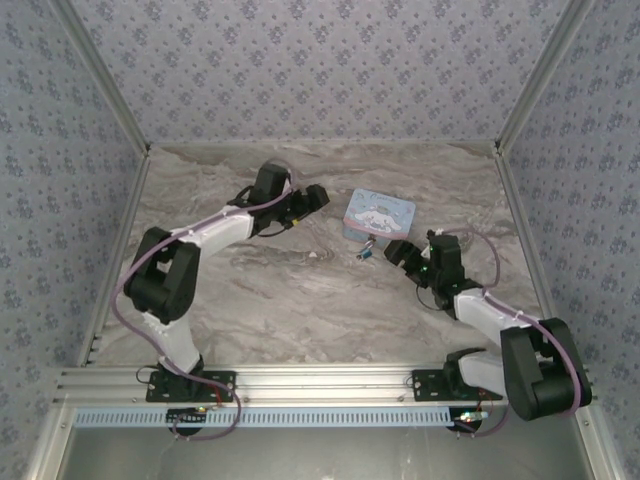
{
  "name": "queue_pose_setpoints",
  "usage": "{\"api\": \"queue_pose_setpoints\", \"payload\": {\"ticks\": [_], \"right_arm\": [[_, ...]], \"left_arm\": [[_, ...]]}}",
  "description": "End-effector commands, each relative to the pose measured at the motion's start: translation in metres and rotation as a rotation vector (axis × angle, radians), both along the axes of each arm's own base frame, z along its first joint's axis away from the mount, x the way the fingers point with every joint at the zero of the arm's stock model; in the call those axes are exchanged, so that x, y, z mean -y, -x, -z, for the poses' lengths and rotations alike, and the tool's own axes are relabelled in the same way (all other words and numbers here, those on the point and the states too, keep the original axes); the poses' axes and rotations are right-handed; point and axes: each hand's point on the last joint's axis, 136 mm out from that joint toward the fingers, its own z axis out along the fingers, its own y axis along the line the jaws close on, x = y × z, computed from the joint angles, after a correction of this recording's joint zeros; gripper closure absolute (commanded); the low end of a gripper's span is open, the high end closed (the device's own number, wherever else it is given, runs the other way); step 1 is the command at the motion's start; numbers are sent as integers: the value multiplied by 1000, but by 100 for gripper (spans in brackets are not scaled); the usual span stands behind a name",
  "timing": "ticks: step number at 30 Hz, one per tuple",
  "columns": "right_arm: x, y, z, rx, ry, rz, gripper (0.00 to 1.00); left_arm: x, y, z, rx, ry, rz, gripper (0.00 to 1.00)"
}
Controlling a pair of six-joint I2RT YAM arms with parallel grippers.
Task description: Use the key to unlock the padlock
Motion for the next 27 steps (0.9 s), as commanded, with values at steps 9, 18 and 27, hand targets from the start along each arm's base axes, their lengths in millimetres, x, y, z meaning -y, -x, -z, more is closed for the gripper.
{"api": "queue_pose_setpoints", "payload": {"ticks": [9, 18, 27], "right_arm": [[31, -36, -5, -37, 27, -36, 0], [0, -66, -17, 21, 12, -205, 3], [-49, -78, -21, 26, -7, -404, 6]], "left_arm": [[81, 1, 27, -70, 37, 320, 11], [102, 13, 37, -107, 89, 412, 16], [92, 31, 27, -92, 92, 418, 17]]}}
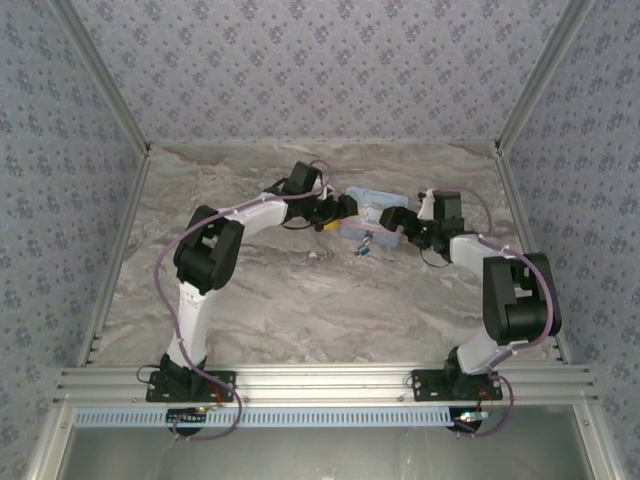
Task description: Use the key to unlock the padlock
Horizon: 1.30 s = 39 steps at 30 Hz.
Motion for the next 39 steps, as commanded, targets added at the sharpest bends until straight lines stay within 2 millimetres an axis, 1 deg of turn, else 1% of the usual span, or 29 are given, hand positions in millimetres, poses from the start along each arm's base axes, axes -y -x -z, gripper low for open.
{"api": "queue_pose_setpoints", "payload": {"ticks": [1, 5, 7, 8, 12, 15, 17, 19, 21, 23, 26, 27, 30, 35, 39], "right_arm": [[-44, 6, -11, 12, -66, -186, 6], [-65, 2, -15, 33, -69, -256, 6], [-67, -2, -17, 53, -54, -253, 6], [-65, -4, -17, 58, -48, -241, 5], [-48, -16, -19, 83, -18, -176, 3], [-25, -21, -19, 80, 17, -99, 0], [-9, -18, -23, 91, 11, -56, 0], [2, -12, -27, 116, -4, -24, 0], [4, -1, -32, 152, -22, -23, 0], [-2, 11, -34, 198, -48, -51, 2], [-13, 29, -36, 265, -99, -93, 12], [-17, 34, -38, 293, -110, -103, 13], [-29, 49, -28, 311, -107, -134, 15], [-54, 61, -13, 308, -70, -206, 20], [-70, 60, -3, 296, -64, -243, 23]], "left_arm": [[9, 27, -27, 23, 50, 67, 17], [-5, 39, -26, 20, 38, 33, 17], [-10, 47, -24, 9, 45, 16, 17], [-14, 51, -22, 3, 47, 6, 17], [-27, 60, -17, 1, 23, -30, 16], [-41, 58, -22, 28, -5, -65, 16], [-52, 54, -27, 51, -19, -99, 16], [-62, 50, -33, 75, -36, -131, 16], [-70, 46, -36, 87, -49, -148, 14], [-71, 44, -35, 81, -46, -153, 14], [-68, 40, -34, 70, -33, -152, 14], [-67, 38, -32, 65, -33, -152, 13], [-63, 32, -25, 50, -33, -147, 14], [-53, 24, -13, 13, -21, -136, 14], [-47, 23, -5, -11, -12, -130, 15]]}}
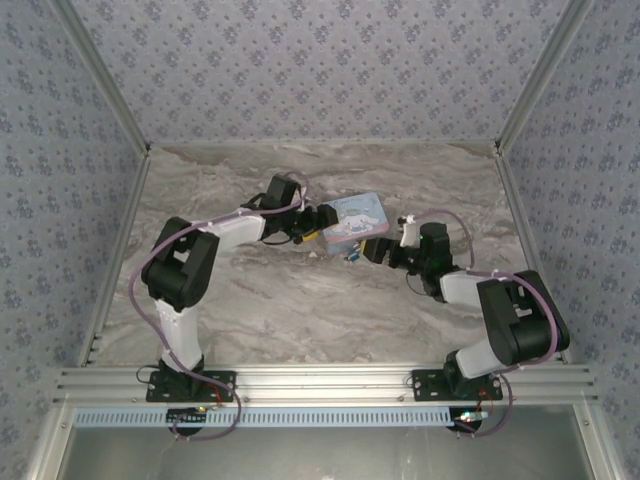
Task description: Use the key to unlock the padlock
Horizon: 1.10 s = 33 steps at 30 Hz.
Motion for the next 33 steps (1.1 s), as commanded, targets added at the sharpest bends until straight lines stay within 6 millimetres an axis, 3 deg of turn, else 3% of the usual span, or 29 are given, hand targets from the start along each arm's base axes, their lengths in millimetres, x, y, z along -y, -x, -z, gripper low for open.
{"api": "queue_pose_setpoints", "payload": {"ticks": [1, 14, 33], "right_arm": [[-10, -11, 0, 51, 14, -13, 23], [-29, -20, 24, 52, 27, -32, 31], [-35, -23, 32, 56, 3, -54, 54]], "left_arm": [[9, -2, -6, -6, 35, 15, 15], [1, 10, 23, -65, -7, -5, 18], [4, 12, 26, -78, -4, 1, 19]]}}
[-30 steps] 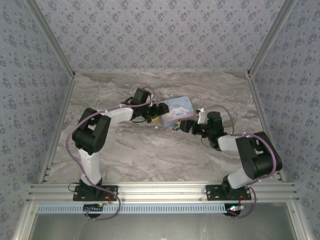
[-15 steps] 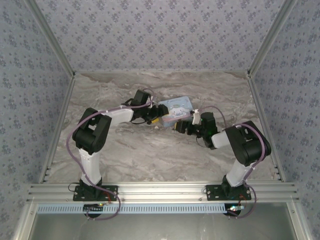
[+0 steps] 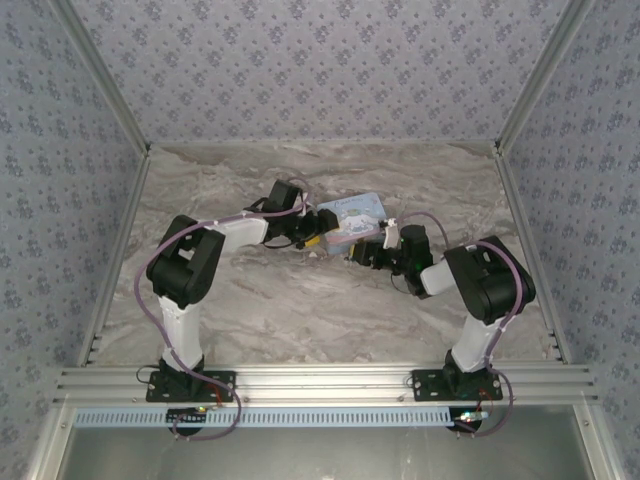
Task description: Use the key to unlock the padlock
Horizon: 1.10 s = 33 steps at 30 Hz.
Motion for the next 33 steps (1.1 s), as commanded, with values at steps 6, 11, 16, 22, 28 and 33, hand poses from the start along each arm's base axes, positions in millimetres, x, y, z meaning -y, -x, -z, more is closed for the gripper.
{"api": "queue_pose_setpoints", "payload": {"ticks": [6, 11, 16, 22, 28, 33], "right_arm": [[-4, -3, -8, 44, -10, -14, 67], [0, -2, -4, 32, 6, 3, 79], [5, -3, -4, 25, 20, 27, 91], [10, -4, -5, 25, 23, 50, 95], [17, -5, -11, 36, 20, 78, 96], [24, -6, -18, 48, -5, 106, 96]], "left_arm": [[1, 7, 11, -30, -19, 11, 19], [0, 7, 11, -32, -20, 8, 19], [-1, 7, 10, -30, -24, 9, 19], [-3, 8, 11, -32, -32, 8, 19], [-6, 9, 14, -35, -39, 4, 19], [-9, 11, 18, -41, -46, 0, 19]]}}
